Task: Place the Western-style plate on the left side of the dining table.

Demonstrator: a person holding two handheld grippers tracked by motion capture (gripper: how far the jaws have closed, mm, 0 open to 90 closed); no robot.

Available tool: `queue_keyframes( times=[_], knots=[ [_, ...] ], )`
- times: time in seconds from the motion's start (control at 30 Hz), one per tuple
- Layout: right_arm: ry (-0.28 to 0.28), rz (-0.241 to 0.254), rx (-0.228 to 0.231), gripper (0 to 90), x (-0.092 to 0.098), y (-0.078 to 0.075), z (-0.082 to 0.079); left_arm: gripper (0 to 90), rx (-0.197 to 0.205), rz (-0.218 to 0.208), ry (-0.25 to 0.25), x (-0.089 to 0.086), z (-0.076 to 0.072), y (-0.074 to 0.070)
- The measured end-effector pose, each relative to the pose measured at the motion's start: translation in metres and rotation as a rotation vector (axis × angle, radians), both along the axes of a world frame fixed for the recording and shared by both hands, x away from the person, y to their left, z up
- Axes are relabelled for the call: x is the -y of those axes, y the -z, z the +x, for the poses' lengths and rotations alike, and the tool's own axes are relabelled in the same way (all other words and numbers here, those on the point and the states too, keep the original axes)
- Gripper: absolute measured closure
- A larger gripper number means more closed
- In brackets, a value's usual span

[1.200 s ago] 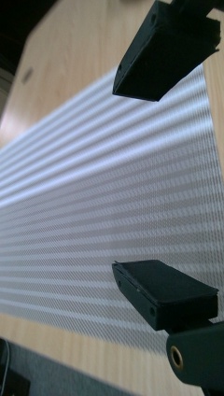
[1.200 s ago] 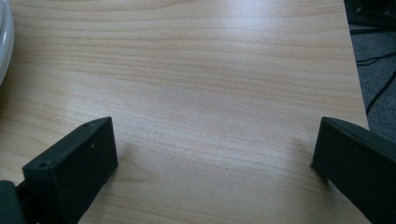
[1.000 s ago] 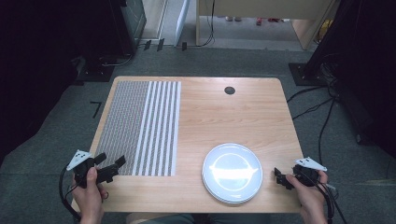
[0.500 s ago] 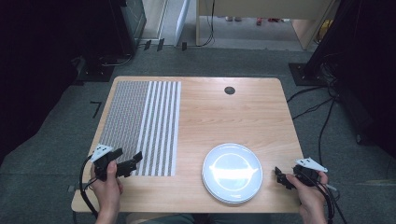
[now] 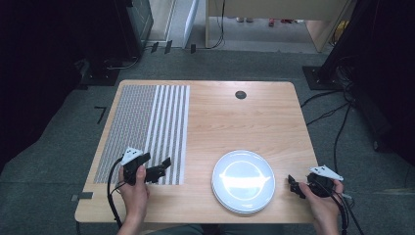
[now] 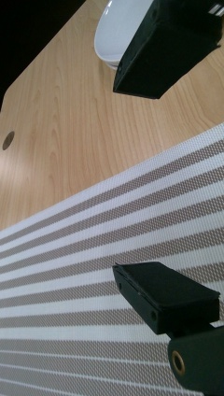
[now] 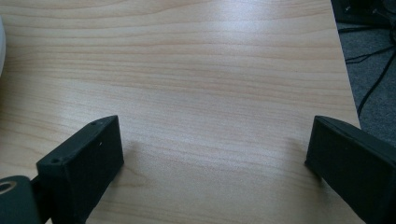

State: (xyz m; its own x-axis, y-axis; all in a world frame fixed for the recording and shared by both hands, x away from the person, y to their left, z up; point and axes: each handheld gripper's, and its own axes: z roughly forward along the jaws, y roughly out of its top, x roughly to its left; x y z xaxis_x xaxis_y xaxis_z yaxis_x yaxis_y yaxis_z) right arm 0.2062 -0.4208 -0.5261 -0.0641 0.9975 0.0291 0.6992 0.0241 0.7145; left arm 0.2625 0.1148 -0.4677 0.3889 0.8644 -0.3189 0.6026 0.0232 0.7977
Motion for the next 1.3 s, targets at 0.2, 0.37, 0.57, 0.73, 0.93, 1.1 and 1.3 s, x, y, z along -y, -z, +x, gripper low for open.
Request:
queue_keyframes(
  times=[0.2,0.37,0.57,0.73,0.93,1.1,1.3],
  knots=[
    [0.006,-0.002,-0.002,2.4,-0.001,0.000,0.001,11.2,-0.009,-0.035,0.062,0.011,-0.002,0.005],
    [0.042,-0.003,-0.005,0.9,-0.004,0.000,0.004,11.2,0.002,-0.051,0.096,0.012,-0.008,0.006],
    [0.064,-0.001,-0.008,8.9,-0.006,-0.003,0.005,11.1,0.002,0.001,0.069,0.017,-0.014,0.006],
    [0.045,-0.008,0.041,15.6,-0.014,-0.010,0.001,11.2,0.003,-0.012,0.092,0.021,-0.017,0.008],
    [0.034,0.000,0.107,27.5,-0.030,-0.021,-0.004,11.2,-0.013,-0.012,0.137,0.035,-0.021,0.009],
    [-0.006,0.022,0.164,47.9,-0.044,-0.026,-0.009,11.3,-0.013,0.023,0.155,0.045,-0.025,0.010],
    [-0.087,0.066,0.183,52.5,-0.055,-0.027,-0.011,11.3,-0.004,0.027,0.186,0.056,-0.028,0.010]
  ],
)
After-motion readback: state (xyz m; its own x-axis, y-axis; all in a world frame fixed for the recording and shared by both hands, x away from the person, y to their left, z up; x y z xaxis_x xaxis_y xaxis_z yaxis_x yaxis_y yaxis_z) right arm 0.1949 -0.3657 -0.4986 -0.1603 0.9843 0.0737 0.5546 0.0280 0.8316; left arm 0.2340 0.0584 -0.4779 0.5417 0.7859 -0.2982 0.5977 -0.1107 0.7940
